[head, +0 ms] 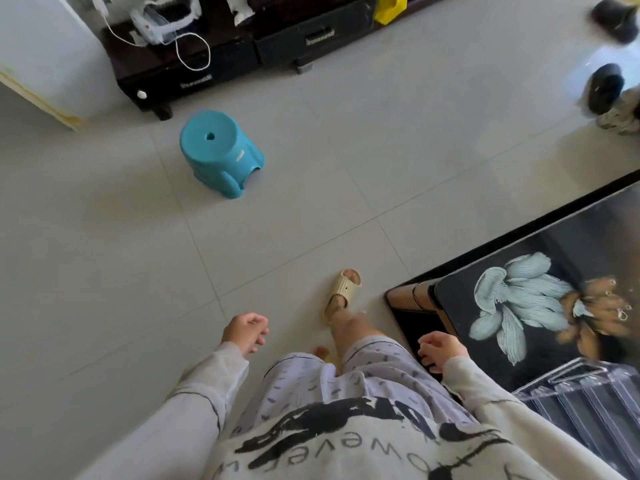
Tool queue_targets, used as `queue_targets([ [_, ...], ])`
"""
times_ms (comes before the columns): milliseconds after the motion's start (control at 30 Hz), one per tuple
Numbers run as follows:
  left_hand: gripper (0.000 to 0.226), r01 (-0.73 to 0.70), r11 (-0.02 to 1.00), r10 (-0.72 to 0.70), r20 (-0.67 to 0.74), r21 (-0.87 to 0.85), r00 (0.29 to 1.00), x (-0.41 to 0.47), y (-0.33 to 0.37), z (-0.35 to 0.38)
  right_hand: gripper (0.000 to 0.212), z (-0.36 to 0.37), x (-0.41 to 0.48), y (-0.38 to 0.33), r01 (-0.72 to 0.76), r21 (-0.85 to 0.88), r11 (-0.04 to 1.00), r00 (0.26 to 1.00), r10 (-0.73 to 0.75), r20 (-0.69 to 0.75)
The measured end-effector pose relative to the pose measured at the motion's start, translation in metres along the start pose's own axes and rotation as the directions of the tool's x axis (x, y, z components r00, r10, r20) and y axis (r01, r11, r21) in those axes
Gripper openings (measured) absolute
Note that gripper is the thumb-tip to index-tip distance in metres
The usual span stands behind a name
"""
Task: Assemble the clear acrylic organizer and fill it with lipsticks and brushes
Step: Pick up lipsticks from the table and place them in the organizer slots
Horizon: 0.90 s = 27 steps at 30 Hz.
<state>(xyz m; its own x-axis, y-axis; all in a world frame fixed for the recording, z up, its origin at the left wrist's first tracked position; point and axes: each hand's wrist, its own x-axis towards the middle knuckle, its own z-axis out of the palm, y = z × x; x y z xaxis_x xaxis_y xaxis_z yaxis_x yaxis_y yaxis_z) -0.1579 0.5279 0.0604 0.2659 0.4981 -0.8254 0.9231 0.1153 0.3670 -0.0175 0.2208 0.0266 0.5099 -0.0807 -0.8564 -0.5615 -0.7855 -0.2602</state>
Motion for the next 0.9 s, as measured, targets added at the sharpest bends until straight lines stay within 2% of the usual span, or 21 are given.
queue_targets([
  [200, 0.029, 0.058, 0.997, -0.059, 0.013, 0.048, 0.998, 0.037, 0.058, -0.010, 0.016, -0.026, 0.035, -0.097, 0.025, 0.023, 0.999, 1.000, -0.025, 0.003],
  [267, 0.030, 0.061, 0.990, -0.063, 0.018, 0.124, 0.998, 0.047, 0.081, -0.013, 0.019, -0.038, 0.041, -0.125, 0.045, 0.034, 0.998, 0.999, -0.044, -0.020],
  [433, 0.031, -0.044, 0.933, 0.017, 0.078, 0.358, 0.997, 0.080, 0.162, -0.019, 0.022, -0.065, 0.060, -0.172, 0.047, 0.128, 0.991, 0.998, -0.040, -0.058],
  [500, 0.028, -0.058, 0.935, 0.024, 0.100, 0.350, 0.995, 0.097, 0.197, -0.017, 0.023, -0.075, 0.068, -0.185, 0.033, 0.194, 0.980, 0.997, -0.020, -0.071],
  [600, 0.030, -0.087, 0.944, 0.047, 0.133, 0.318, 0.990, 0.124, 0.259, -0.009, 0.022, -0.088, 0.081, -0.197, -0.016, 0.302, 0.953, 0.993, 0.050, -0.106],
  [733, 0.032, -0.196, 0.894, 0.111, 0.225, 0.404, 0.968, 0.163, 0.345, 0.012, 0.021, -0.106, 0.105, -0.211, -0.094, 0.388, 0.917, 0.979, 0.156, -0.131],
  [900, 0.030, -0.343, 0.745, 0.153, 0.354, 0.572, 0.923, 0.200, 0.462, 0.044, 0.018, -0.119, 0.122, -0.225, -0.235, 0.626, 0.744, 0.919, 0.379, -0.106],
])
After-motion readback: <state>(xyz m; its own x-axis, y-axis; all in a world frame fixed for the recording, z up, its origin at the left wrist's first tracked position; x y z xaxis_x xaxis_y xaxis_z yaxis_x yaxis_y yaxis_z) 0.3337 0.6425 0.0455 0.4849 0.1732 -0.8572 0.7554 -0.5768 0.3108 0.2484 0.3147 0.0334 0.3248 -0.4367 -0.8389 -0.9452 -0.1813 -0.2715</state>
